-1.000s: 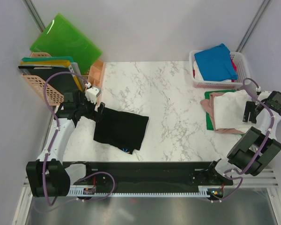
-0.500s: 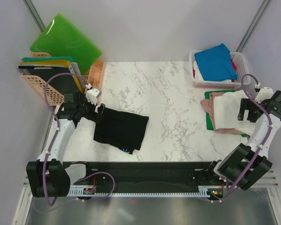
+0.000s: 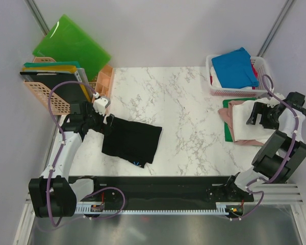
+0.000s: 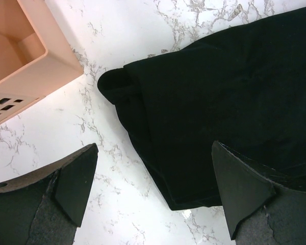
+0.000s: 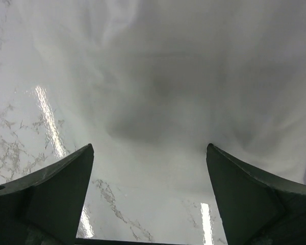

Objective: Fold and stack the t-shirts

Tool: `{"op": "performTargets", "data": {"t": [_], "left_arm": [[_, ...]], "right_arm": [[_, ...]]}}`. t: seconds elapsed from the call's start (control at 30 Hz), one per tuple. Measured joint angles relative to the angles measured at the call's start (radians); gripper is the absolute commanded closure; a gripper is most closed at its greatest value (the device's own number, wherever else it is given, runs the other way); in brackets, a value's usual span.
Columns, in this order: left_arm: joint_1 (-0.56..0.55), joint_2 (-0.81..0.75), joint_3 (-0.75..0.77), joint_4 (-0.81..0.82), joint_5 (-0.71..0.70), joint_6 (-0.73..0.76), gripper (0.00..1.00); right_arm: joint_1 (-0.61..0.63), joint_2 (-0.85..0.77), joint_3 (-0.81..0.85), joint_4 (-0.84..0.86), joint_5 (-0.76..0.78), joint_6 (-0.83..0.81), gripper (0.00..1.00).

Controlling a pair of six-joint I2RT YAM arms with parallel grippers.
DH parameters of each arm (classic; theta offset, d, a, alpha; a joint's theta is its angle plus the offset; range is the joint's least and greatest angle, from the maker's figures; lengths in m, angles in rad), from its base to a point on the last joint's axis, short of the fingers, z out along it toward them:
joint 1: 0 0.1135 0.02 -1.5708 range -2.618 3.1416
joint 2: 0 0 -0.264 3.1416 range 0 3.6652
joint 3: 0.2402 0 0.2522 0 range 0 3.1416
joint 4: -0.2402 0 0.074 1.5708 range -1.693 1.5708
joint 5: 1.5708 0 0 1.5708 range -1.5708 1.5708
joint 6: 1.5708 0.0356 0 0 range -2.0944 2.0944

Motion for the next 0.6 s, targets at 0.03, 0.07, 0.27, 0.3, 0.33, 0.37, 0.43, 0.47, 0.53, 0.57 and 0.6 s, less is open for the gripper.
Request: {"op": "performTargets", "data": {"t": [0.03,0.07,0.27,0.3,0.33,0.37,0.43,0.47,0.53,0.57,0.6], "left_arm": [[0.0,0.0,0.0,0.001,0.0,0.0,0.0],[0.0,0.0,0.0,0.002,0.0,0.0,0.0],[0.0,0.0,0.0,0.007,-0.005,0.0,0.0],[0.0,0.001,0.0,0.007,-0.006,0.0,0.0],[0.0,0.002,0.0,0.007,-0.006,0.0,0.0],[0.0,0.003,0.0,0.008,-0.007,0.0,0.0],[0.0,0.005,0.0,0.007,-0.009,0.0,0.0],[0.0,0.005,0.0,0.008,-0.012,0.0,0.0],[0.0,0.005,0.0,0.01,-0.019,0.0,0.0],[0.0,0.005,-0.001,0.01,-0.022,0.0,0.0],[0.0,0.005,-0.003,0.013,-0.023,0.0,0.0]], "right_arm": [[0.011,0.019,0.016,0.013,0.006,0.011,0.02],[0.021,0.033,0.032,0.023,0.012,0.023,0.02],[0.074,0.079,0.135,0.054,0.056,0.066,0.02],[0.084,0.087,0.15,0.059,0.065,0.07,0.02],[0.092,0.096,0.163,0.067,0.076,0.073,0.02],[0.099,0.105,0.171,0.077,0.088,0.076,0.02],[0.111,0.131,0.172,0.094,0.109,0.077,0.02],[0.116,0.144,0.169,0.1,0.118,0.077,0.02],[0.122,0.17,0.136,0.126,0.138,0.076,0.02],[0.122,0.174,0.117,0.134,0.144,0.076,0.02],[0.122,0.175,0.086,0.152,0.152,0.076,0.02]]}}
